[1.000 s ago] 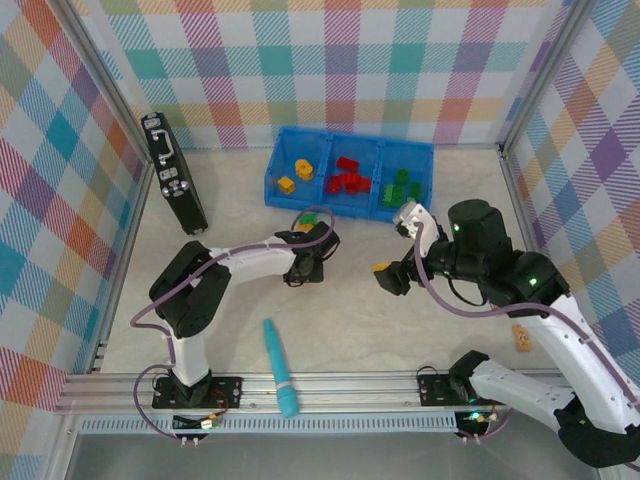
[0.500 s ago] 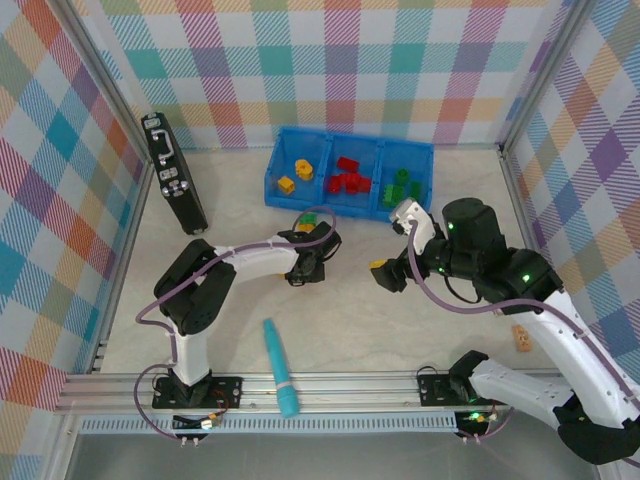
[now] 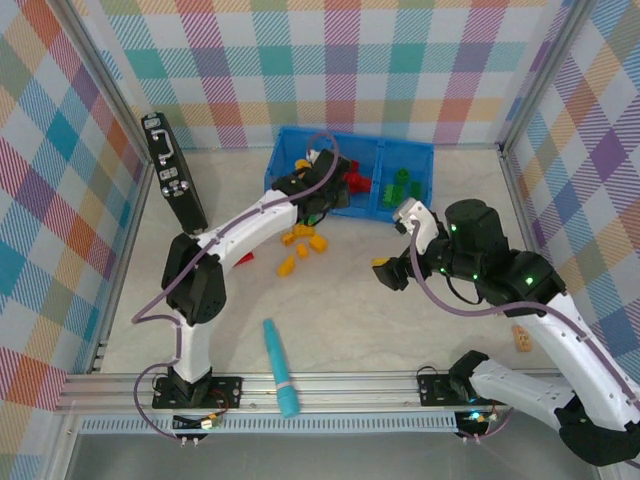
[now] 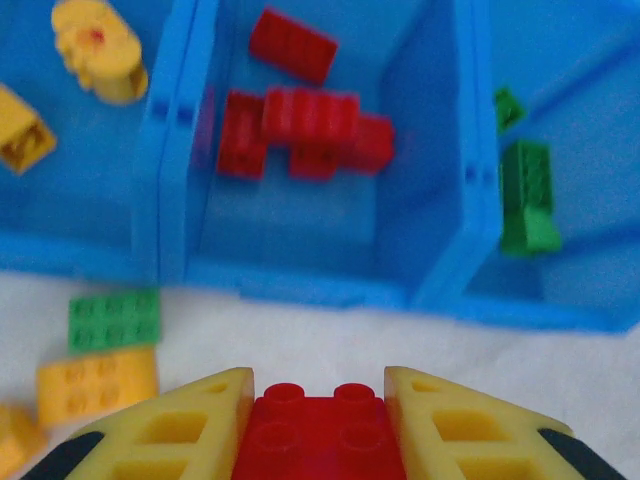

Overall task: Sort the legos into containers by color
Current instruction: Place the lego in the container.

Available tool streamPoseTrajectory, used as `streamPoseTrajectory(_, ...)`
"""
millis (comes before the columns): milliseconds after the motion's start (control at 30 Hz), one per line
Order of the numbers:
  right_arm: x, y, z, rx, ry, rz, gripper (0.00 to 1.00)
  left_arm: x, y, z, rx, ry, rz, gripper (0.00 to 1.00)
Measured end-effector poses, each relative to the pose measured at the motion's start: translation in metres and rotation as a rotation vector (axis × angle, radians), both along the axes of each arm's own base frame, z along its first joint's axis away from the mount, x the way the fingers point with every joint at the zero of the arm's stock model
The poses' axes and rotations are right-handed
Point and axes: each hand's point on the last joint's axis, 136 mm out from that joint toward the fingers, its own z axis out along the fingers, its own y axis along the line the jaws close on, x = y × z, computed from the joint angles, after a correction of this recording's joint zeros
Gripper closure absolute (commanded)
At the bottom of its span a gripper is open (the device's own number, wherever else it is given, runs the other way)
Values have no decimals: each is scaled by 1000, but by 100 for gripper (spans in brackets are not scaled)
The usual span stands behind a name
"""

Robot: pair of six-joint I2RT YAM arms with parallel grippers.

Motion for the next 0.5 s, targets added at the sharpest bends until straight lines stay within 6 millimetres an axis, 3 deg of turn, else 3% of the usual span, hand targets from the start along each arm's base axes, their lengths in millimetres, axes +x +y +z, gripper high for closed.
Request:
streamPoseTrajectory(133,-3,-6,12,29,-66,-11,1,40,-4,-14,-21,-35,35,77)
streamPoseTrajectory(267,1,-4,17,41,-85,-16,1,73,-9,-52,-29,-14,57,77)
streamPoseTrajectory(333,4,-3,17,41,-88,-20,1,83,-13,-68,-32,-2,59,77)
streamPoseTrajectory(500,10,1,15,35,-85,-23,1,98,-30,-79,-71,2,38,73)
